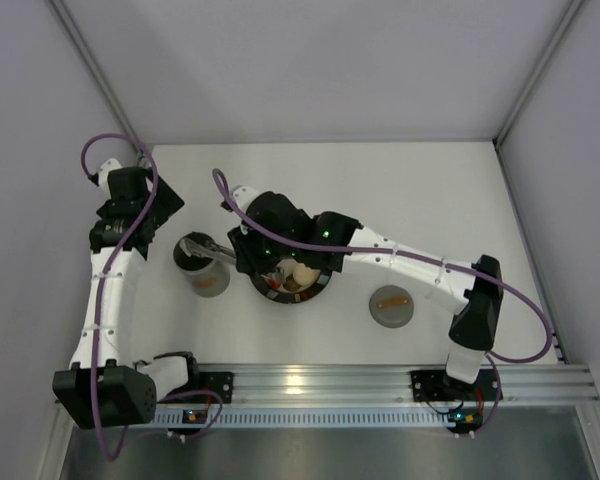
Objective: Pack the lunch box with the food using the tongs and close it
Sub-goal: Place the fake food in the packing box.
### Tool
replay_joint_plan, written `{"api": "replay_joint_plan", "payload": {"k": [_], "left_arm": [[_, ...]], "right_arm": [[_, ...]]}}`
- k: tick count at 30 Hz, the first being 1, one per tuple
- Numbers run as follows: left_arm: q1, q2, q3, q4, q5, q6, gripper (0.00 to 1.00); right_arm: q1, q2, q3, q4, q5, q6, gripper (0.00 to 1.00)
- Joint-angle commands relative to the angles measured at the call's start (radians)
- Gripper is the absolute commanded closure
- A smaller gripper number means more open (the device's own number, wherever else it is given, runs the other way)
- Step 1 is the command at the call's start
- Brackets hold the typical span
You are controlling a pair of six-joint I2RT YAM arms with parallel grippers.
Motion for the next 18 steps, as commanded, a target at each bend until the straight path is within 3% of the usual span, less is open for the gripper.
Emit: {"api": "replay_joint_plan", "payload": {"k": [1, 18], "left_arm": [[0.004, -0.016, 0.013, 0.050, 0.015, 0.004, 0.01], [0.004, -0.022, -0.008, 0.063, 0.025, 0.009, 0.01]], "right_arm": [[0.020, 0.000, 0.066, 0.062, 0.021, -0.012, 0.69], [0.020, 0.008, 0.072, 0.055, 0.022, -0.005, 0.60]]}}
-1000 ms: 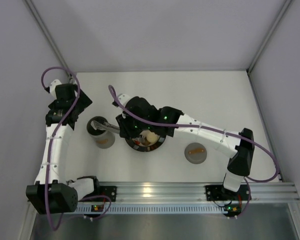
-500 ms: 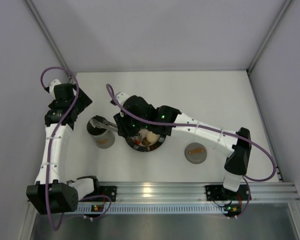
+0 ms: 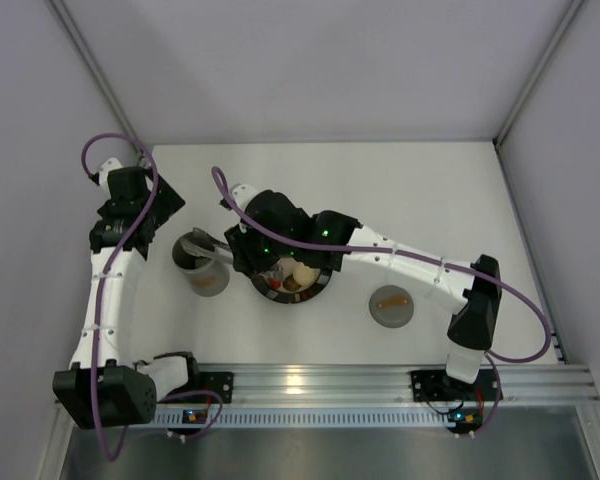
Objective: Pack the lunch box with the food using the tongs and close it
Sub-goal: Place the fake food in the packing box, then pick up the fake food from the plate.
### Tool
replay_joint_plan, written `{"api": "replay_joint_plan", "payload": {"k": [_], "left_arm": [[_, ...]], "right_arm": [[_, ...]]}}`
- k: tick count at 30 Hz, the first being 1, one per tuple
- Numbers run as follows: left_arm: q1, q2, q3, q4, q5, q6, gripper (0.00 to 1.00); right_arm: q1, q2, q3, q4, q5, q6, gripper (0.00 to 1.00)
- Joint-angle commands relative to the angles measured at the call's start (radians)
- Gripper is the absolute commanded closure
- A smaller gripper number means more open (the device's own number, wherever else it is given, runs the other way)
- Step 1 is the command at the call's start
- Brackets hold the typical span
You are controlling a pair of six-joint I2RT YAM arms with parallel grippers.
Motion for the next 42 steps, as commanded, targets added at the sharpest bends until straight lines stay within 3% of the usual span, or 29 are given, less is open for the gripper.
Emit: {"api": "replay_joint_plan", "payload": {"k": [1, 20, 35, 42], "left_arm": [[0.005, -0.025, -0.008, 0.055, 0.009, 0.007, 0.01], [0.005, -0.017, -0.020, 0.064, 0.012, 0.014, 0.01], [0.008, -0.012, -0.038, 0.075, 0.060, 0.016, 0.01], [0.008, -0.016, -0.051, 0.078, 0.080, 0.014, 0.01]], "right_arm": [[0.020, -0.001, 0.051, 0.052, 0.011, -0.006, 0.60], [0.015, -0.091, 0.041, 0.028, 0.085, -0.021, 0.60], [-0.164, -0.348, -0.363, 0.048, 0.225, 0.065, 0.59], [-0.170, -0.401, -0.530, 0.039, 0.241, 0.112, 0.59]]}}
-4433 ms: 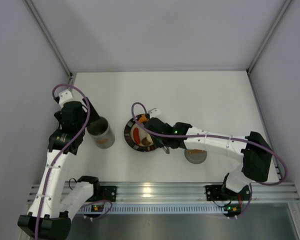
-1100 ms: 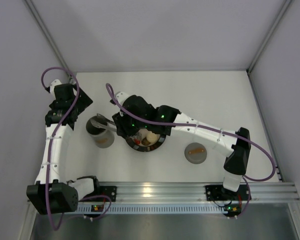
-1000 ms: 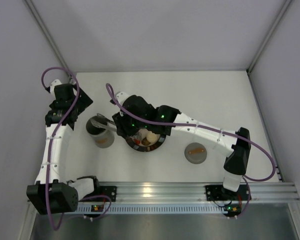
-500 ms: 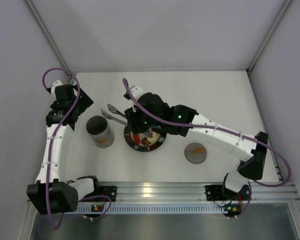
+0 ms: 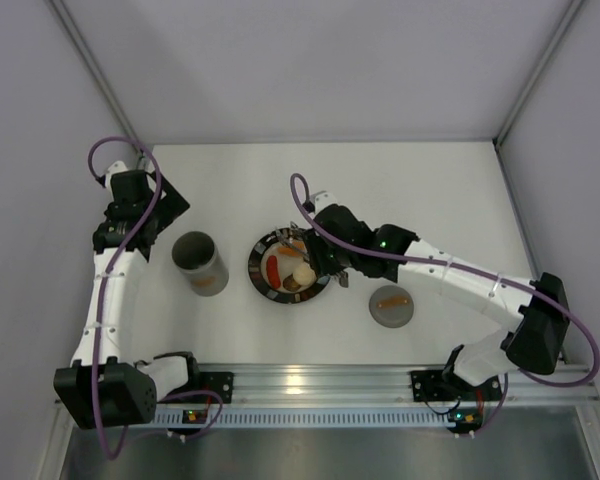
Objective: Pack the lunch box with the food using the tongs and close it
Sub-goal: Pick up the fake food from the plate.
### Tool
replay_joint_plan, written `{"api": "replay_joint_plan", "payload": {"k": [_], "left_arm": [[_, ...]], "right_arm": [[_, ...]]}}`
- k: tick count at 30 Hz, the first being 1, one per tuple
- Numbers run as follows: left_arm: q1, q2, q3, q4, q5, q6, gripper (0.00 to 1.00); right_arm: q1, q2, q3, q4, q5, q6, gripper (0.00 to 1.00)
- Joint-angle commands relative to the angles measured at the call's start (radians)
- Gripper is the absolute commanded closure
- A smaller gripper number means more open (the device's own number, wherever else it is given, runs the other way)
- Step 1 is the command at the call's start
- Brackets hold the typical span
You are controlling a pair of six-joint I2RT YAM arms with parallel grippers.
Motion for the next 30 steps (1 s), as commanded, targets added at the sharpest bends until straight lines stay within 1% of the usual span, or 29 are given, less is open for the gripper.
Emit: {"api": "replay_joint_plan", "payload": {"k": [1, 6, 9, 17, 22, 30], "left_arm": [[0.006, -0.016, -0.013, 0.046, 0.018, 0.010, 0.01], [0.006, -0.019, -0.027, 0.047, 0.021, 0.013, 0.01], [0.006, -0.020, -0.033, 0.047, 0.023, 0.013, 0.01], [0.006, -0.025, -0.041, 0.047, 0.020, 0.019, 0.01], [0.006, -0.028, -0.044, 0.049, 0.021, 0.019, 0.01], [0.008, -0.031, -0.042, 0.047, 0.020, 0.024, 0.01]], "right_arm": [[-0.001, -0.074, -0.043, 0.035, 0.028, 0.042, 0.58], [-0.001, -0.126, -0.118, 0.022, 0.014, 0.062, 0.54], [-0.001, -0.139, -0.121, 0.003, 0.021, 0.063, 0.52], [0.013, -0.163, -0.156, -0.039, -0.035, 0.071, 0.50], [0.016, -0.177, -0.173, -0.082, -0.027, 0.075, 0.49], [0.030, -0.189, -0.211, -0.085, -0.048, 0.088, 0.48]]}}
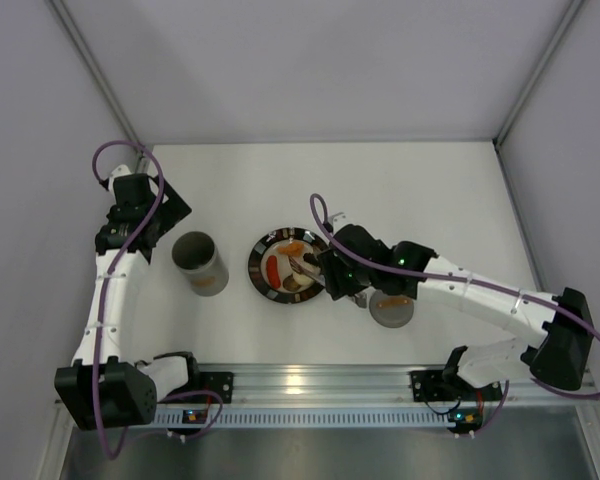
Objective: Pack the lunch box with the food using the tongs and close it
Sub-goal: Pick up the fake food from the plate.
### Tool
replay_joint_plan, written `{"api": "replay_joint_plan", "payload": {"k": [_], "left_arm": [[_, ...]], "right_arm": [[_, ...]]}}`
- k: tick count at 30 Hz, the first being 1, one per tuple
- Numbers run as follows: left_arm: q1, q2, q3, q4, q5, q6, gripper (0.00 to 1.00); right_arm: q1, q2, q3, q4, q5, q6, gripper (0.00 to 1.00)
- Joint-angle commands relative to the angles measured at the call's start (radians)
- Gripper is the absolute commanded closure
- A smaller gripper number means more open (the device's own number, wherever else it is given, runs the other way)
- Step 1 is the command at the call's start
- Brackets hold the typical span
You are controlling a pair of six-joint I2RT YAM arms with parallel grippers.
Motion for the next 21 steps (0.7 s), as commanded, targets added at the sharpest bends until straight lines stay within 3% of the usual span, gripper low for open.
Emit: {"api": "replay_joint_plan", "payload": {"k": [1, 15, 21], "left_arm": [[0.007, -0.024, -0.003, 0.044, 0.010, 0.009, 0.01], [0.007, -0.031, -0.008, 0.041, 0.005, 0.011, 0.01], [0.007, -0.031, -0.006, 0.042, 0.008, 0.009, 0.01]], "right_arm": [[0.020, -0.045, -0.011, -0.023, -0.011, 0.020, 0.49], [0.051, -0.018, -0.042, 0.000, -0.029, 0.033, 0.50], [0.057, 0.004, -0.048, 0.013, -0.026, 0.034, 0.55]]}}
